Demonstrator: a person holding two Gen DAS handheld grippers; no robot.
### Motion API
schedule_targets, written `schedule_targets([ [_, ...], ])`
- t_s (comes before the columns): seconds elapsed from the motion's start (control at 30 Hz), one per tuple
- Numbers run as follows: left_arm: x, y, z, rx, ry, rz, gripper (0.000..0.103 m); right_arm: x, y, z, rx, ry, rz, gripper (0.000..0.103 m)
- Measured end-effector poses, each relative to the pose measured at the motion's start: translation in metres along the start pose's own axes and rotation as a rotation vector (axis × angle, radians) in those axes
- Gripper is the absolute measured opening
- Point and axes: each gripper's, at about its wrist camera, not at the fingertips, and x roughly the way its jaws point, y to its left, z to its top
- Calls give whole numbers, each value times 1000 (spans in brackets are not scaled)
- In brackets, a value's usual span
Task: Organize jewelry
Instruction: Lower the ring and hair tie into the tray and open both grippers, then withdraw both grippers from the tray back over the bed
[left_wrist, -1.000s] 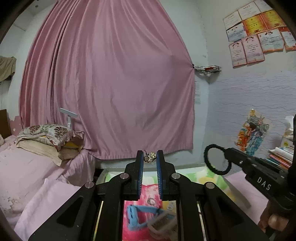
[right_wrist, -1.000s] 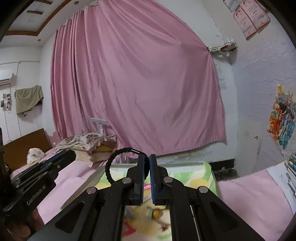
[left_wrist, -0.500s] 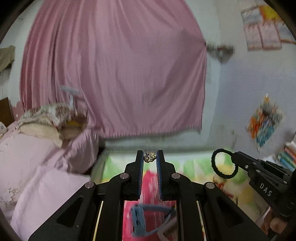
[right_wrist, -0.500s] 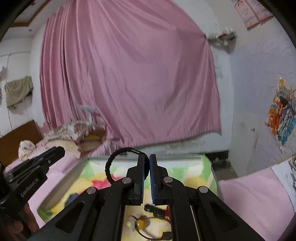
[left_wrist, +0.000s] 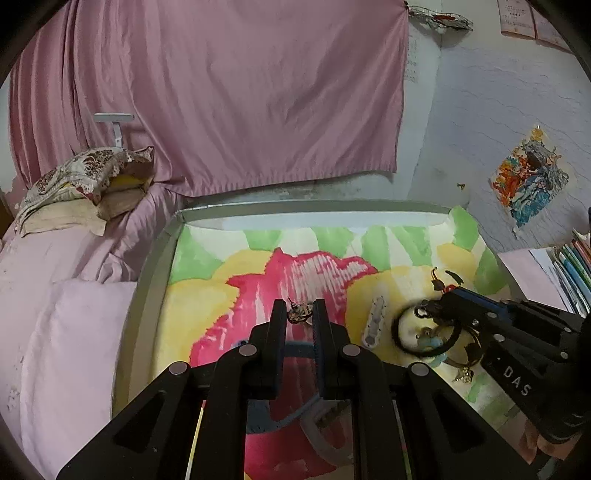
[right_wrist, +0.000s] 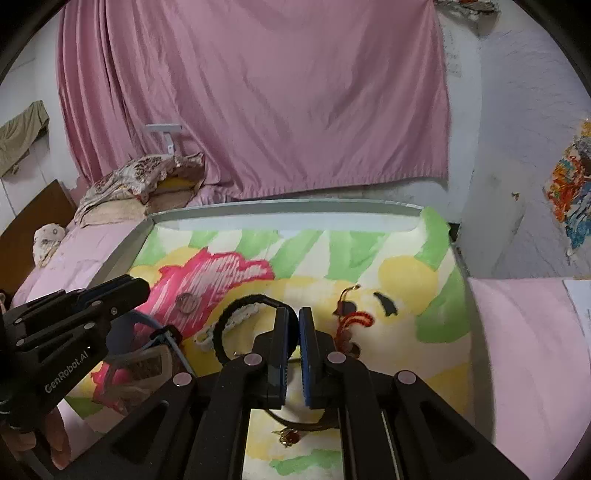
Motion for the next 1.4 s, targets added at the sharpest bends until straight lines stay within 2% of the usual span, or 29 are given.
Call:
schedule_targets([
  [0.1, -5, 1, 1, 3, -2, -9, 13, -1, 1, -1, 1, 5, 0, 9],
  [0.17, -12, 4, 0, -7, -13, -17, 24, -5, 1, -1, 10, -6, 10, 18],
  [0.2, -16, 5, -2, -19, -24, -26, 36, -8, 1, -1, 15, -16, 13, 25],
  [0.23, -21, 6, -3, -30, -40, -35, 41, -12, 1, -3, 16, -28, 12, 29],
  [0.27, -28, 8, -5, -44, -64, -45, 42, -17, 2, -4, 14, -42, 12, 34],
  [0.4, -55, 11, -11, -61, -112, -45, 42, -37, 3, -9, 10, -90, 9, 36],
  [0.47, -70, 12, -15, -66, -146, -45, 44, -53, 4, -14, 16, -132, 15, 45],
  [0.53, -87, 13, -22, -73, -189, -36, 57, -66, 5, -20, 13, -169, 11, 53],
  [0.67, -123, 15, -42, -94, -278, -34, 64, -97, 10, -35, 13, -247, 24, 73],
  [0.73, -137, 15, -52, -97, -303, -33, 76, -112, 14, -42, 5, -285, 17, 82],
  [0.8, -156, 14, -64, -103, -343, -29, 84, -129, 20, -53, -7, -321, 14, 90],
  [0.97, -193, 8, -90, -87, -404, -8, 86, -156, 32, -78, -21, -376, 17, 103],
  [1.1, -218, 5, -113, -79, -438, 14, 94, -174, 38, -98, -25, -423, 20, 103],
  [1.2, -230, 2, -132, -71, -458, 31, 94, -184, 41, -115, -30, -459, 16, 103],
  [1.4, -239, 3, -167, -85, -446, 49, 95, -191, 45, -148, -31, -496, 3, 103],
])
